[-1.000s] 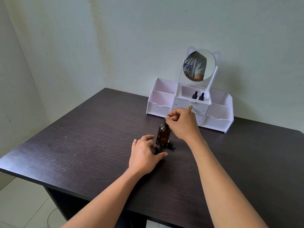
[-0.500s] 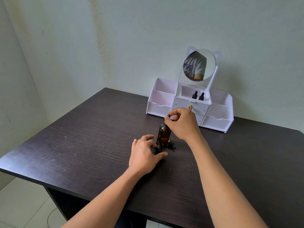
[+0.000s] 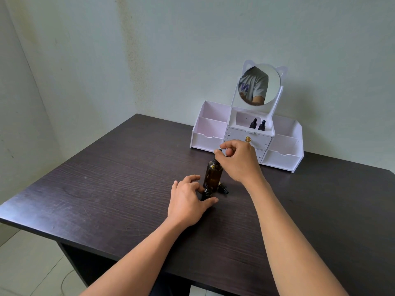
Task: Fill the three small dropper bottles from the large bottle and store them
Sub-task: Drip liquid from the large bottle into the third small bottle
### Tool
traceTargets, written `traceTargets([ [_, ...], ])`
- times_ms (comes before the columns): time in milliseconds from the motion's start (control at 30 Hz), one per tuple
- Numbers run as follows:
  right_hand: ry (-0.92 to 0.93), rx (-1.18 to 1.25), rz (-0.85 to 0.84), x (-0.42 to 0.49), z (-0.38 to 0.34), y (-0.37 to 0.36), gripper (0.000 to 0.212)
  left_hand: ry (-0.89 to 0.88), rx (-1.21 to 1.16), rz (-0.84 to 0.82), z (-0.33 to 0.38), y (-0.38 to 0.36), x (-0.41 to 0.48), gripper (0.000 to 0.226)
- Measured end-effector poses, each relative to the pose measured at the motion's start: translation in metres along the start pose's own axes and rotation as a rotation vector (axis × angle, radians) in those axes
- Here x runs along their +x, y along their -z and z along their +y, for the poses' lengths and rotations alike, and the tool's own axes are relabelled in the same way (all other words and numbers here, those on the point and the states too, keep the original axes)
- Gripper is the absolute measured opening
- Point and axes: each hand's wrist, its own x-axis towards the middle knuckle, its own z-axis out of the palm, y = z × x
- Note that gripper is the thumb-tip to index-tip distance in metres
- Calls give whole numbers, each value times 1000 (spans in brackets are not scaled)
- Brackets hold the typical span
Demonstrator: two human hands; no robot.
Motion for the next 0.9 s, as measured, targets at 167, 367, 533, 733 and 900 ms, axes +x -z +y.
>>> traceTargets([
  [167,-20,-25,-22,-3,-3,0,14,-14,-1,4,0,1,-1,37],
  [367,-32,-46,-26,-2,-3,-1,9,-23,3,13,0,0,-1,37],
  [533,-14,-14,-26,-3,-5,1,8,-28,0,9,1,2,-1,36],
  [733,-42,-9,-19,-3,-8,1,11,-28,-6,18,2,2,-3,34],
  [900,-14,19,7,-3,-14,6,8,-23,-12,16,2,3,-3,35],
])
